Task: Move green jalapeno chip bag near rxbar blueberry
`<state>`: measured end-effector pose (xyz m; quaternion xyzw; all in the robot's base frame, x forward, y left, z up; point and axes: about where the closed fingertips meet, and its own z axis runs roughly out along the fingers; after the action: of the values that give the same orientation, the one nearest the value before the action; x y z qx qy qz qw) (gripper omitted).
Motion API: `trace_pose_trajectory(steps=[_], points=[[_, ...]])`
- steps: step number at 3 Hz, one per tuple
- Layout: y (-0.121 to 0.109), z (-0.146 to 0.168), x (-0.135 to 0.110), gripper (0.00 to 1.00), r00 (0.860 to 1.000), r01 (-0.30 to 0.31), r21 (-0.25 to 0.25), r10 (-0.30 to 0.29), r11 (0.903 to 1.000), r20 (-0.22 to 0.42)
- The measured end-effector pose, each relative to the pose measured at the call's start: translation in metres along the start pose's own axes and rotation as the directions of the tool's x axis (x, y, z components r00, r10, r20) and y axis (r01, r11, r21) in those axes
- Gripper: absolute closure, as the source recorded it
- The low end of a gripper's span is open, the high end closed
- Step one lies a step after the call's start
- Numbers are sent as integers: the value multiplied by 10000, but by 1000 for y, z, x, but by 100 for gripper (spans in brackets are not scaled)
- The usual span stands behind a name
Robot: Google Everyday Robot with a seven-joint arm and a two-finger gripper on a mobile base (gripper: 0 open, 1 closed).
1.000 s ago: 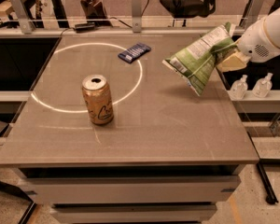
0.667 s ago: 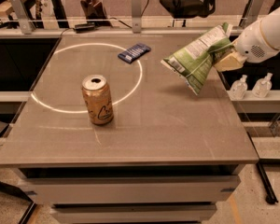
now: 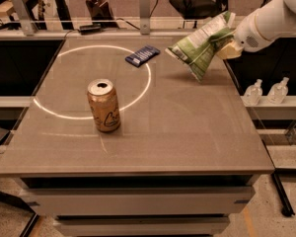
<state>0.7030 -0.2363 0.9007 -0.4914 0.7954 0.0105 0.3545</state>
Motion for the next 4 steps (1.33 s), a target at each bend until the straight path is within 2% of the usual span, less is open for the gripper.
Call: trace_pose_trajectory(steps=[1,2,3,4], points=[[-22,17,-20,100,9999,153,177,-154,9997,50],[-30,35,-40,100,9994,256,68,-258,9996,240],[-30,59,-60,100,9989,238,-258,-227,9994,405],[-24,86,-65,100,9993,-191,-746,214,9970,308]])
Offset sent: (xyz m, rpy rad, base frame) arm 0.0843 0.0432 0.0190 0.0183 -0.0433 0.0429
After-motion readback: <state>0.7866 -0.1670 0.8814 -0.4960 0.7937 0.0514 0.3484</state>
